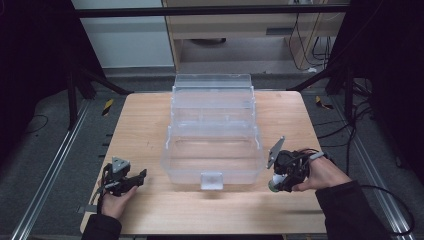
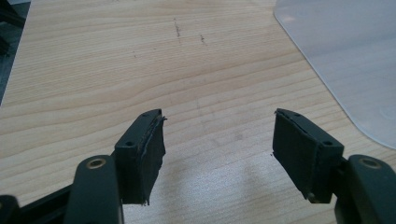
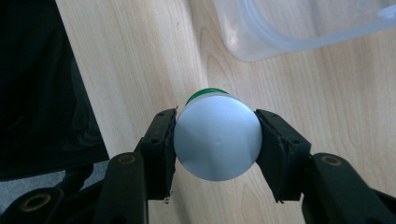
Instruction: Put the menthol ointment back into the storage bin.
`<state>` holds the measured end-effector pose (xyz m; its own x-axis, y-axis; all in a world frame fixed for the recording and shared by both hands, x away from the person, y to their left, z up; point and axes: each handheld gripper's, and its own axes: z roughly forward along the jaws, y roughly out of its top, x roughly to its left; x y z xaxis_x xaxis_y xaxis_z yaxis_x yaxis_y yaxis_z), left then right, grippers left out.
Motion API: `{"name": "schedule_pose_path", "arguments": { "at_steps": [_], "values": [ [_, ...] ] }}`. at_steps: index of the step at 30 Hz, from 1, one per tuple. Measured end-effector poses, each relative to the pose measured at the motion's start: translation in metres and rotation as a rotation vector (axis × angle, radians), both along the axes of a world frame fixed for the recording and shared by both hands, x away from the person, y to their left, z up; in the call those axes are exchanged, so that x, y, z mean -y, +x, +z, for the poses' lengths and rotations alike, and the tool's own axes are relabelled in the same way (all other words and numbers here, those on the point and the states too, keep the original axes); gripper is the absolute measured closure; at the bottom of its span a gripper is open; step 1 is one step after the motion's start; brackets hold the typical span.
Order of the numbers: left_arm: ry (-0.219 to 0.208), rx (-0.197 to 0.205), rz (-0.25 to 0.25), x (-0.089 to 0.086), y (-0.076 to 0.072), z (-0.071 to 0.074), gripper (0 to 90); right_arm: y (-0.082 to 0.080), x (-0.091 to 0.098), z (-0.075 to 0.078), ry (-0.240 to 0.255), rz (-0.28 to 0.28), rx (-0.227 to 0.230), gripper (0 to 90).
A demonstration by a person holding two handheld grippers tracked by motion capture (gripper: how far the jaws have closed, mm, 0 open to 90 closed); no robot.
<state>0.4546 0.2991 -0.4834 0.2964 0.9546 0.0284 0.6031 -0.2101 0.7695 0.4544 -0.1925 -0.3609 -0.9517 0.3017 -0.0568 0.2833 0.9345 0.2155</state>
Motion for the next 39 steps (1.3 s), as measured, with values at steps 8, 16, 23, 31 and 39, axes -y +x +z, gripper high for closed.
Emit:
{"name": "schedule_pose_path", "arguments": {
  "at_steps": [8,16,23,31,39],
  "values": [
    [0.0,-0.002,-0.002,0.0,0.0,0.0,33.7,0.005,-0.004,0.011,0.002,-0.008,-0.002,50.5],
    [0.001,-0.003,-0.003,0.0,0.0,0.0,33.7,0.01,-0.008,0.029,0.006,-0.012,-0.003,50.5],
    [0.001,-0.004,-0.004,0.0,0.0,0.0,33.7,0.015,-0.012,0.038,0.007,-0.006,-0.004,50.5],
    [0.0,-0.004,-0.002,-0.001,0.0,0.0,33.7,0.025,-0.018,0.046,0.005,-0.008,-0.002,50.5],
    [0.0,-0.003,-0.003,-0.001,0.0,0.0,33.7,0.034,-0.025,0.056,0.016,-0.002,0.014,50.6]
  ]
}}
